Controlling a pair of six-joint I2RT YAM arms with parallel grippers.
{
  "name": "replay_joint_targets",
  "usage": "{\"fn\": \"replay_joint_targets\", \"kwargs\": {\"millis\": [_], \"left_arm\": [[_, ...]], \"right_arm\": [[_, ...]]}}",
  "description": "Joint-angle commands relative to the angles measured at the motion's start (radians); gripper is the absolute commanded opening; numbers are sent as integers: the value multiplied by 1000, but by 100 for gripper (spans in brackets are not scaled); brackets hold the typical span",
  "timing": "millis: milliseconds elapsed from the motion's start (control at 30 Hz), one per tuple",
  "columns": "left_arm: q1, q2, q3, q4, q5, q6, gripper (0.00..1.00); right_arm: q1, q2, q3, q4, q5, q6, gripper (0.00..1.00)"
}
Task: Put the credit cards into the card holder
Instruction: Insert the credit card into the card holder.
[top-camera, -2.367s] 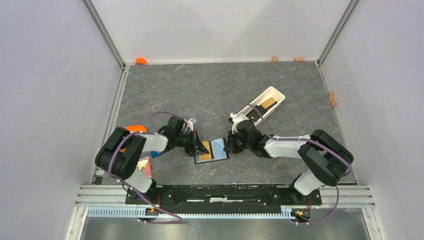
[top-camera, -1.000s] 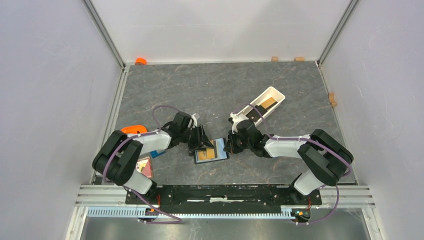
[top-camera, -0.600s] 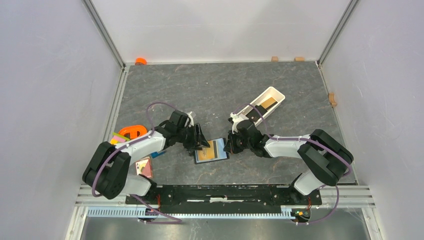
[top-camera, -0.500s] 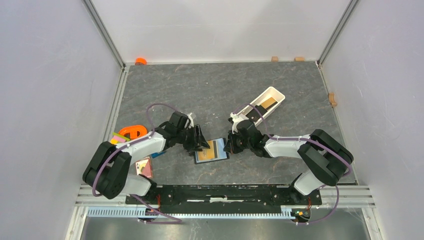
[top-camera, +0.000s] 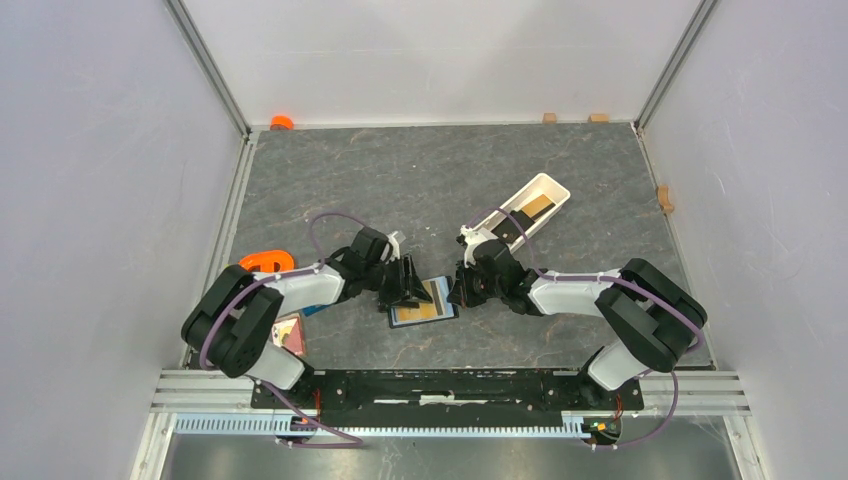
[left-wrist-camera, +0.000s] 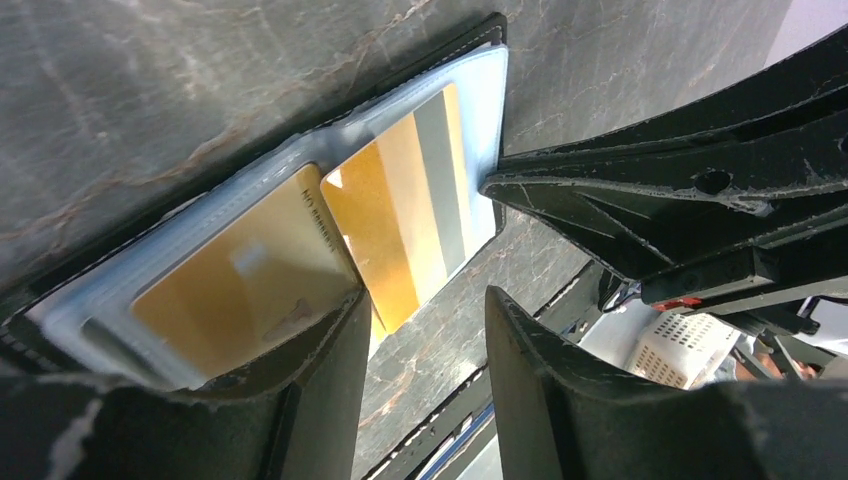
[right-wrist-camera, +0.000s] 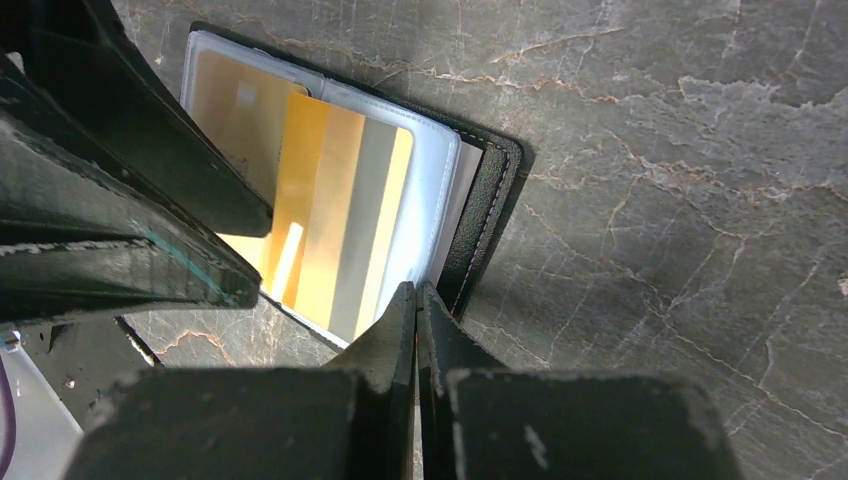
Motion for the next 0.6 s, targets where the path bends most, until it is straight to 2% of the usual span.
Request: {"fn": "replay_joint_targets", "kwargs": {"millis": [0,233,567], "left_arm": [[-32,49,29,40,-14,-30,52],[-45,65,58,52,-32,-42,51],[-85,106,89,129,-29,-81,49]], "right_arm": [[2,9,-31,-45,44,-18,0],[2,-22,-41,-36,41,-3,2],[2,-56,-54,-37,52,12,22]]}}
